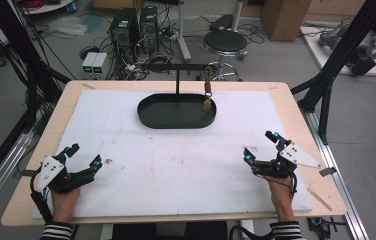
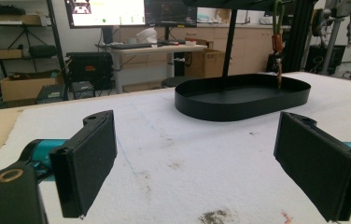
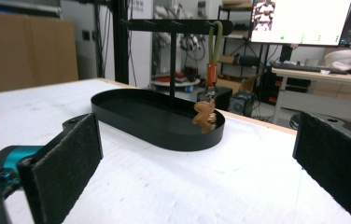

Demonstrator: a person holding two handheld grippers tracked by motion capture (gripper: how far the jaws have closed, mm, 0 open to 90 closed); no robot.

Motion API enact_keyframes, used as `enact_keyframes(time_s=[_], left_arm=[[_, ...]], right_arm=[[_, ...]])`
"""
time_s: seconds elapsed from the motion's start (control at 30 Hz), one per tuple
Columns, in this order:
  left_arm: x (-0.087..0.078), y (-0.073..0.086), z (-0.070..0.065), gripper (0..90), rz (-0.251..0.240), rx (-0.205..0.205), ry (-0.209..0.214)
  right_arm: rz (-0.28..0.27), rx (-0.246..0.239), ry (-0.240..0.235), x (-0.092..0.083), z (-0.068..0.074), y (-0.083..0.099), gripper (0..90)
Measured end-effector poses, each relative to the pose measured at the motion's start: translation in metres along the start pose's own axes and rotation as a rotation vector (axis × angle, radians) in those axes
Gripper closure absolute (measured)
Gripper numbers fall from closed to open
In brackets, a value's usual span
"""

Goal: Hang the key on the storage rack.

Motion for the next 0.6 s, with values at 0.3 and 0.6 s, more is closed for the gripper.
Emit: enact_keyframes(time_s=[0.3,0.6], left_arm=[[-0.001,0.0,0.0,13.6,-0.004,0.0,0.001],[-0.001,-0.001,0.0,13.7,-0.01,0.001,0.002]], right_arm=[[-0.034,0.015,-0.028,-0.01,0.007,0.019,0.4],[-0.009,0.03,-0.003,-0.01,0.004,0.031,0.4]])
Point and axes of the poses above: each handheld gripper's, and its own axes: x roughly forward along the jaws, y roughly out of its underside, z roughly to its left, the point moved 10 cm from there along x, roughly forward along the jaws, and after that the axes turned 3 degrees about -x, right-handed, at the moved point
